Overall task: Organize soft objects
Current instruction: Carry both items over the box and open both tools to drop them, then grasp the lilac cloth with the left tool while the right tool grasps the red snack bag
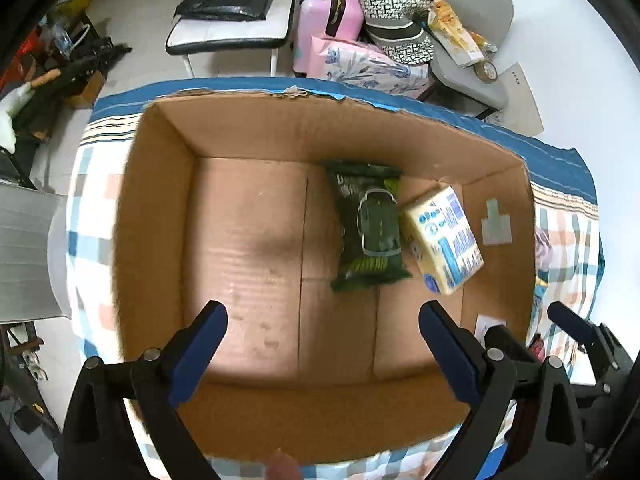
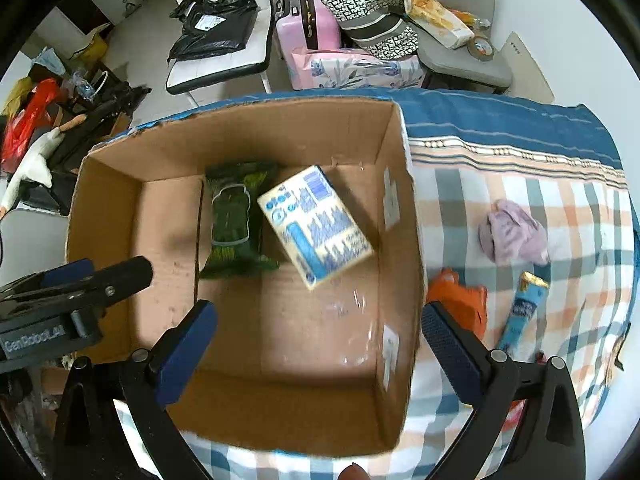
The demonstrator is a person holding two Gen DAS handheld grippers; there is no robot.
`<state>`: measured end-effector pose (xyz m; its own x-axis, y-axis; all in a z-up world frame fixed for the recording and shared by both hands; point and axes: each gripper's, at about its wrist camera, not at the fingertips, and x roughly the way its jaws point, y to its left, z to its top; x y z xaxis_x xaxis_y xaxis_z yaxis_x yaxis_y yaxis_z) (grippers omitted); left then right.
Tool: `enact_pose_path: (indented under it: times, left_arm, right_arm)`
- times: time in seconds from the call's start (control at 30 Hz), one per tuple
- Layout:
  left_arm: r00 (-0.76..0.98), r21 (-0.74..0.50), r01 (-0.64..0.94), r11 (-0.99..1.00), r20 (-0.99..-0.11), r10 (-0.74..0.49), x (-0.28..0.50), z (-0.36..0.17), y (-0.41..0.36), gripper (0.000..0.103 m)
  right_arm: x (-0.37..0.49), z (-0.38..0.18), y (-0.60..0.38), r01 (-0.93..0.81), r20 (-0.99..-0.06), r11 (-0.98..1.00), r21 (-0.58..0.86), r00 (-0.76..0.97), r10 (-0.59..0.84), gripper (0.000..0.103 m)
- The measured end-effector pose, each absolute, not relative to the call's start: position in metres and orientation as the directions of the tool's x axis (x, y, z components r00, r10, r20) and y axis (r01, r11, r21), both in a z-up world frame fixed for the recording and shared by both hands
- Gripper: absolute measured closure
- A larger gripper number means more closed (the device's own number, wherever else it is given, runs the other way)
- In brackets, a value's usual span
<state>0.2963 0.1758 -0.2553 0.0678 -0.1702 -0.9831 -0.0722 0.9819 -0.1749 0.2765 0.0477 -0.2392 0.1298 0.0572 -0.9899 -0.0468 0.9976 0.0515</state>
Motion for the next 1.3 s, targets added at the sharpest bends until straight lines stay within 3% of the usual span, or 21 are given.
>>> enact_pose_path:
  times: [0.5,0.8,1.0,1.3]
  left_arm:
    - [0.210,-0.121,-0.027,0.992,-0.971,-0.113,0.228,-0.177,0.168,0.005]
    - [0.277,-0.101,-0.022,0.995,-0.957,-0.091,0.198,-0.139,0.140,0.005]
    - [0.320,-0.123,0.040,0.992,-0.938,-0.129,0.188,-0.122,0.077,0.005]
    - [0.133,-0.206,0.132,0.970,-0.966,-0.223,0.221,-0.186,-0.065,0.005]
  right_arm:
    - [0.202,-0.168,0.048,-0.076,-0.973,0.995,0.067,0.214,0.082,0.000]
    - [0.173,-0.137,0.026,-0.086,-0.949,0.984,0.156,0.262,0.173,0.000]
    - [0.152,-0.136,-0.064,0.054,-0.937,0.975,0.217,0.293,0.192,0.000]
    - [0.118,-0.207,-0.237,0.412,-0.973,0.890,0.195,0.199,0.120,0.000]
